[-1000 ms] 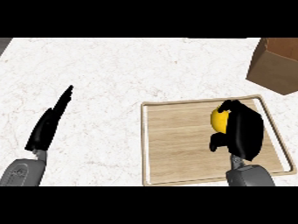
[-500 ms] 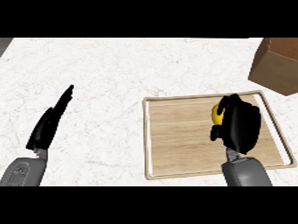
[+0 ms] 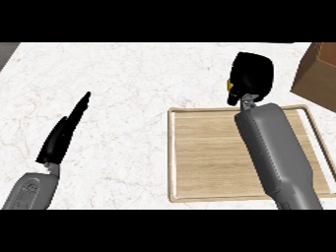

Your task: Pick the lemon from the tray and place it in the cardboard box

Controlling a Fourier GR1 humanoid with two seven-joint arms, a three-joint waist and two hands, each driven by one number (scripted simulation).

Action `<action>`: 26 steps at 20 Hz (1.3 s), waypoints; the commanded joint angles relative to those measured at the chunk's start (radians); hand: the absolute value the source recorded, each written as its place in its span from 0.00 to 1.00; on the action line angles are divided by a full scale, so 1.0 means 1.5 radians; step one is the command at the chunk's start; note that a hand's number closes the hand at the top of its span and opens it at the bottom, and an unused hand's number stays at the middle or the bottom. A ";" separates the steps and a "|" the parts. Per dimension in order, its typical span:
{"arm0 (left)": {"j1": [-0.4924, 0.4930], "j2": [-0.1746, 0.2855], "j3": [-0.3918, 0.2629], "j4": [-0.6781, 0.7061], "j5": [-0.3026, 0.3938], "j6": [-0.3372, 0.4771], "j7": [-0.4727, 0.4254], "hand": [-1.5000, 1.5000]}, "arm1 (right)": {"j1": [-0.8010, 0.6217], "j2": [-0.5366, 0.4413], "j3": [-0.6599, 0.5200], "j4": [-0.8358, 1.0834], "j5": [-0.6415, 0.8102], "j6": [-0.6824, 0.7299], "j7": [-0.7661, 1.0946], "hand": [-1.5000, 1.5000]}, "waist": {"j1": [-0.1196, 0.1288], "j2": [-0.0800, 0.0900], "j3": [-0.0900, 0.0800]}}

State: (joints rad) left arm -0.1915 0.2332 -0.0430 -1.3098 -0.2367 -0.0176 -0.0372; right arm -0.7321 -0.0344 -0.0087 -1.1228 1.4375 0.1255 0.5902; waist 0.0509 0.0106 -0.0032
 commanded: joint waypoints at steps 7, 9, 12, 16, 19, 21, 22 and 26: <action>-0.004 0.007 0.031 0.003 0.011 -0.001 0.004 0.50 | -0.254 -0.066 -0.060 0.124 0.040 0.031 0.095 1.00 | -0.024 -0.005 0.002; 0.032 0.018 0.025 -0.040 0.015 -0.020 0.010 0.50 | -0.256 -0.070 -0.059 0.105 0.050 0.050 0.127 1.00 | -0.025 -0.008 0.002; 0.004 -0.007 0.022 0.028 0.000 0.000 -0.009 0.50 | -0.258 -0.079 -0.074 0.095 0.058 0.041 0.172 1.00 | -0.033 -0.006 0.002; 0.023 0.007 0.026 -0.025 -0.004 -0.001 0.016 0.50 | -0.280 -0.131 -0.107 0.066 0.042 0.054 0.170 1.00 | -0.031 -0.008 0.002; 0.028 0.023 0.042 -0.042 0.018 -0.029 0.025 0.50 | -0.285 -0.178 -0.134 0.081 0.029 0.051 0.152 1.00 | -0.028 -0.007 0.002; 0.013 0.009 0.041 0.027 -0.005 -0.003 -0.028 0.50 | -0.250 -0.215 -0.143 0.096 0.024 0.037 0.120 1.00 | -0.034 -0.005 0.002; 0.036 -0.012 0.021 0.008 -0.014 0.007 -0.022 0.50 | -0.255 -0.216 -0.152 0.050 0.005 0.083 0.129 1.00 | -0.036 -0.008 0.002; 0.052 -0.004 0.025 -0.005 -0.020 0.002 -0.025 0.50 | -0.203 -0.248 -0.162 0.058 -0.006 0.089 0.110 1.00 | -0.033 -0.008 0.002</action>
State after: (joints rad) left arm -0.1410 0.2381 0.0058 -1.3146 -0.2435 -0.0280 -0.0514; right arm -1.0773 -0.3642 -0.2300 -1.0205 1.4536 0.2299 0.7713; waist 0.0011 -0.0006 -0.0002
